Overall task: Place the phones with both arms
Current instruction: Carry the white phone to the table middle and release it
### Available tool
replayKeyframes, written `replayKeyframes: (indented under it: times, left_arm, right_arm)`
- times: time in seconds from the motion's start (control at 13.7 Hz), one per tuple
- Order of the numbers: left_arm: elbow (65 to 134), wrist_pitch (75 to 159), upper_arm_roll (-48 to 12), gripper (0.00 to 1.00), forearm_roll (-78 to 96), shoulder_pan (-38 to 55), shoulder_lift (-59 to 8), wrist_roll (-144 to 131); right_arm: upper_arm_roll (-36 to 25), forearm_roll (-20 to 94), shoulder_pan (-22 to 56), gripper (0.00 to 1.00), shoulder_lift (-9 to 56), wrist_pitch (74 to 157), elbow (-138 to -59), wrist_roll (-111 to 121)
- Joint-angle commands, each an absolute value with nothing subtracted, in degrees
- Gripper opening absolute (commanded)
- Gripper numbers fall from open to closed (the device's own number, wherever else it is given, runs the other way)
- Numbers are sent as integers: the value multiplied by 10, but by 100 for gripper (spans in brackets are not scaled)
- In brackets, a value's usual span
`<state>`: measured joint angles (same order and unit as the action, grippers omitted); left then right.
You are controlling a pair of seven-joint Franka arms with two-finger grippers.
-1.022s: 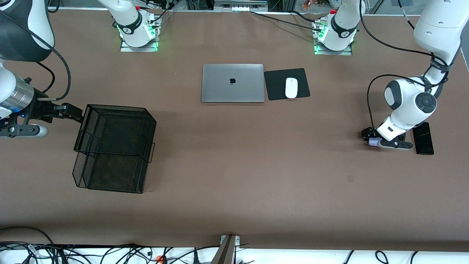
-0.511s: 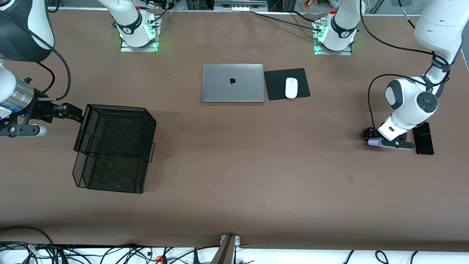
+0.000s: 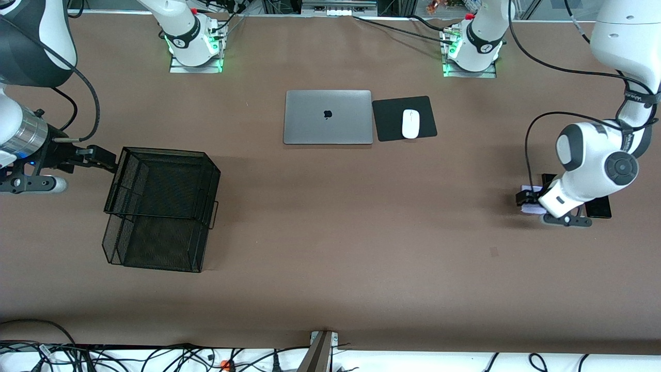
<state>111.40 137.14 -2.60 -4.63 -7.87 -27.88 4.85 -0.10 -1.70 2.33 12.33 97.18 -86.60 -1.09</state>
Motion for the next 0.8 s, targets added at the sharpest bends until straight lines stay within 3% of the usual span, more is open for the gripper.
replayKeyframes:
  times: [0.0,0.29,0.73]
  left_arm:
    - [1092,1356,-20,10,-33,5,-285,-49]
    - [1036,1355,-19,10,-33,139,-335,-226]
    - [834,1297,-18,10,-37,306,-459,-438]
  right_arm:
    - [2,-18,18,100,115,967,-868,-1]
    - [2,-18,18,100,115,969,-868,-1]
    - [2,-18,18,100,115,969,-868,-2]
